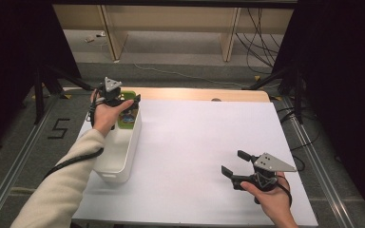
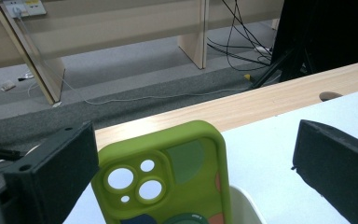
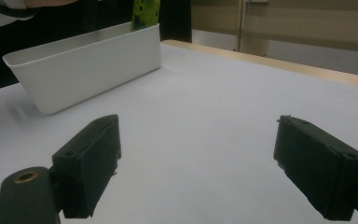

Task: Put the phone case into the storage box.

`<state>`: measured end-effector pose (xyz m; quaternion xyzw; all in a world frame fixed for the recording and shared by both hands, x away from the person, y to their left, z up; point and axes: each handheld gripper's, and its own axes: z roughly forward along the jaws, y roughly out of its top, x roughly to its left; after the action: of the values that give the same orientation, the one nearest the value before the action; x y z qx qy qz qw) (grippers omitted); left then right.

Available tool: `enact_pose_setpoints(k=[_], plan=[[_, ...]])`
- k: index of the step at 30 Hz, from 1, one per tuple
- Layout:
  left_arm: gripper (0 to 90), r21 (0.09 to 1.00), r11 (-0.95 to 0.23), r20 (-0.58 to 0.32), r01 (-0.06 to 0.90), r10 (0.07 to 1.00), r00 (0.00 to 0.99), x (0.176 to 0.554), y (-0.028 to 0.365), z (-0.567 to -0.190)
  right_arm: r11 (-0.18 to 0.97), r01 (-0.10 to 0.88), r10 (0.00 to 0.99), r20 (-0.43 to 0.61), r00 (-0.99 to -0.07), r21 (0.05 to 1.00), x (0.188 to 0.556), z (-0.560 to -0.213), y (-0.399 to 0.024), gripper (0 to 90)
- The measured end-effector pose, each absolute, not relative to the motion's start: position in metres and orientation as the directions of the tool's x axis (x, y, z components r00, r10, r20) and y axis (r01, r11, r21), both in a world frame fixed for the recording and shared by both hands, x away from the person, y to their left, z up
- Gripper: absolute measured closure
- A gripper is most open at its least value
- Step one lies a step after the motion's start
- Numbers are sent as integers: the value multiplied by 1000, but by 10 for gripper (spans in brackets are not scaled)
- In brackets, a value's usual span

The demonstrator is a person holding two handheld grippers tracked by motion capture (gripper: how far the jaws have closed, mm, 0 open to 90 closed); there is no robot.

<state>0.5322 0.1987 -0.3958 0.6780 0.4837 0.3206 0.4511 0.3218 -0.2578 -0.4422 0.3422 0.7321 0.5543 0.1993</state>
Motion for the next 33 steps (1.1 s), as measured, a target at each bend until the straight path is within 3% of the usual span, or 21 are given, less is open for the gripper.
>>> enact_pose_setpoints(k=[33], plan=[[0,932,-127,-1,338,936,353,519,194,-384,150,281,722,89,-686,948,322,-442,-258,158]])
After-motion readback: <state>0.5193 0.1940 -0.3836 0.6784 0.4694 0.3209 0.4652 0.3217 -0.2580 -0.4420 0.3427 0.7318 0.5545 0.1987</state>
